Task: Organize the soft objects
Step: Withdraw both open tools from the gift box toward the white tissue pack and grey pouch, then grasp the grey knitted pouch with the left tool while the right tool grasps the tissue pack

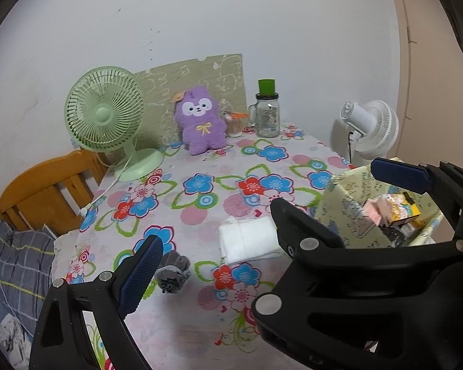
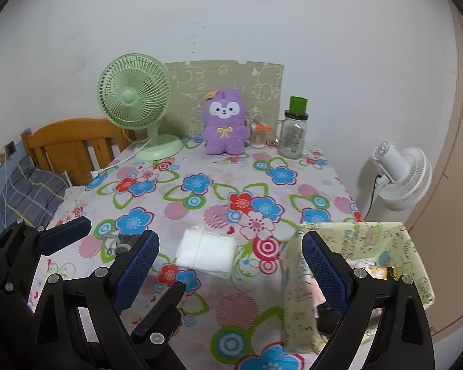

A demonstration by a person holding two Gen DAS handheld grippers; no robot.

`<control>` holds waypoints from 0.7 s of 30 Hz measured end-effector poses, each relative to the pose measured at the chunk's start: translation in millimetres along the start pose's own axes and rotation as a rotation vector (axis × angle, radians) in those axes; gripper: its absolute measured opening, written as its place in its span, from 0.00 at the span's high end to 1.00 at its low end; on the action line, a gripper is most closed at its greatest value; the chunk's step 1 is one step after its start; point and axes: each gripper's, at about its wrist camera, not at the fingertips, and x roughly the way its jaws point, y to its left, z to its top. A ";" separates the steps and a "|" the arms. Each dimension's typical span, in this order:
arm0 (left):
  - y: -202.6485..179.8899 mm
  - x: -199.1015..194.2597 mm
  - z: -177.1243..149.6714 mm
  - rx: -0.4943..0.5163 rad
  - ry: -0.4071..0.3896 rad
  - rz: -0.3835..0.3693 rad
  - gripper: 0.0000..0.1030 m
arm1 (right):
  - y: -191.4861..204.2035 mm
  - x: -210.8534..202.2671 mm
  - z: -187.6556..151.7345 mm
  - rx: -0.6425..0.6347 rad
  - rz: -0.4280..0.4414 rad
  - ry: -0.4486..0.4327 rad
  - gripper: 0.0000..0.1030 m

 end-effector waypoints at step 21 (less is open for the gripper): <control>35.2 39.8 -15.7 -0.046 0.078 0.030 0.07 | 27.7 53.2 -6.3 -0.010 0.030 0.083 0.07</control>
